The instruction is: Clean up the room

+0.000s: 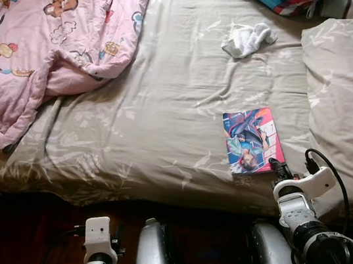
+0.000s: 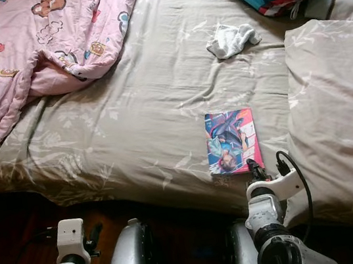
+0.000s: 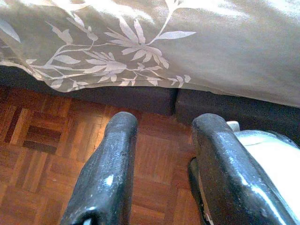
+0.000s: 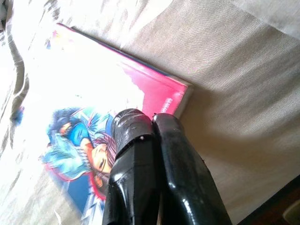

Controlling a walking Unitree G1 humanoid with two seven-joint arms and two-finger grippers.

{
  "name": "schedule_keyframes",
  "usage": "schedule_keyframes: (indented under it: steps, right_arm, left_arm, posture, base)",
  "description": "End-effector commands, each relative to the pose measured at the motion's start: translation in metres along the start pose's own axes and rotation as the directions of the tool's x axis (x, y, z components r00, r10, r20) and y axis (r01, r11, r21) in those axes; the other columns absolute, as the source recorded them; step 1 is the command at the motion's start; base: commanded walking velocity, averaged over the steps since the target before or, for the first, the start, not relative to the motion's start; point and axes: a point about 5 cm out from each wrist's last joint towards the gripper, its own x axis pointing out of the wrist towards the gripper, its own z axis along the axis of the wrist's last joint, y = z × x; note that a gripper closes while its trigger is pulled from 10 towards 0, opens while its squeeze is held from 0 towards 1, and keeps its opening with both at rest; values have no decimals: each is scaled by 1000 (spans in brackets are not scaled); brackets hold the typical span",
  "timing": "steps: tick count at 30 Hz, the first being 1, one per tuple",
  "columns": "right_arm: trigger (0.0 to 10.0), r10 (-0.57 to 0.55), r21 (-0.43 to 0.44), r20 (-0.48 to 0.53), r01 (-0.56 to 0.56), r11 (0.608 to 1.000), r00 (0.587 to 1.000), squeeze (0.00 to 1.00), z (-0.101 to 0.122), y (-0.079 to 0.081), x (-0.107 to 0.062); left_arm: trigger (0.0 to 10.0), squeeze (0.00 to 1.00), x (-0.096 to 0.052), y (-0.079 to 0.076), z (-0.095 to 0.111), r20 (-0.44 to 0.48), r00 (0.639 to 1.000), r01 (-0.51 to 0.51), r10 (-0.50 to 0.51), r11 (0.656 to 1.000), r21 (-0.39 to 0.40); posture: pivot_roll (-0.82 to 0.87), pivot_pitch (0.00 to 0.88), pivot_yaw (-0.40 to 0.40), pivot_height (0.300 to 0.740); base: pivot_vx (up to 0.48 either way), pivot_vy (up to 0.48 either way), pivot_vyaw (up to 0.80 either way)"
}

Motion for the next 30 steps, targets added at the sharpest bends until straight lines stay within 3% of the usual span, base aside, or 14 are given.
schedule_keyframes:
  steps: [1, 9, 12, 14, 19, 21, 22, 24, 25, 26, 28, 29, 30]
  right_arm:
    - [10000, -32, -19, -10, 31, 999, 999, 0, -3, -10, -3]
    - [10000, -87, -16, -6, 87, 996, 996, 0, -4, -22, -7]
    - [10000, -62, -35, -32, 60, 998, 998, 0, -9, -20, -8]
    - [10000, 32, -139, -97, -45, 989, 995, 0, -18, -11, -9]
    - [10000, 91, -259, -139, -125, 958, 986, 0, -24, -6, -10]
    - [10000, 133, -336, -146, -175, 925, 980, 0, -25, -2, -11]
    - [10000, 190, -413, -130, -227, 882, 973, 0, -22, 1, -12]
    - [10000, 227, -461, -121, -258, 849, 966, 0, -20, 2, -13]
    - [10000, 260, -505, -120, -284, 815, 958, 0, -20, 2, -15]
    - [10000, 260, -505, -120, -284, 815, 958, 0, -20, 2, -15]
    - [10000, 310, -607, -119, -316, 729, 943, 0, -18, -1, -21]
    - [10000, 310, -607, -119, -316, 729, 943, 0, -18, -1, -21]
    - [10000, 321, -638, -119, -320, 700, 939, 0, -17, -4, -23]
  left_arm:
    - [10000, 0, -7, 0, -14, -59, 998, -3, 4, 1000, 6]
    - [10000, 0, -8, 1, -18, -75, 997, -6, 7, 1000, 9]
    - [10000, 0, -8, 0, -17, -77, 997, -6, 6, 1000, 9]
    - [10000, 0, -7, 0, -17, -77, 997, -6, 7, 1000, 7]
    - [10000, 0, -6, -1, -16, -76, 997, -7, 7, 1000, 4]
    - [10000, 0, -5, -1, -14, -71, 997, -10, 10, 1000, 0]
    - [10000, 0, -4, -2, -13, -65, 998, -12, 12, 1000, -4]
    - [10000, 0, -3, -3, -12, -64, 998, -12, 12, 1000, -6]
    - [10000, 0, -2, -4, -11, -64, 998, -12, 12, 1000, -10]
    - [10000, 0, -2, -4, -11, -64, 998, -12, 12, 1000, -10]
    - [10000, 0, 0, -10, -10, -64, 998, -8, 6, 1000, -23]
    - [10000, 0, 0, -10, -10, -64, 998, -8, 6, 1000, -23]
    - [10000, 0, 1, -13, -10, -65, 998, -5, 3, 1000, -29]
  posture:
    - [114, 319, 67, 621]
    - [112, 318, 67, 621]
    - [108, 316, 65, 621]
    - [105, 313, 63, 621]
    - [103, 309, 60, 621]
    - [97, 307, 57, 621]
    - [79, 300, 49, 621]
    - [70, 296, 45, 621]
    - [67, 295, 44, 621]
    - [67, 295, 44, 621]
    - [44, 280, 35, 621]
    - [44, 280, 35, 621]
    - [35, 273, 30, 621]
  base:
    - [0, 0, 0]
    - [0, 0, 0]
    - [0, 0, 0]
    - [0, 0, 0]
    - [0, 0, 0]
    - [0, 0, 0]
    - [0, 0, 0]
    - [0, 0, 0]
    - [0, 0, 0]
    - [0, 0, 0]
    - [0, 0, 0]
    - [0, 0, 0]
    - [0, 0, 0]
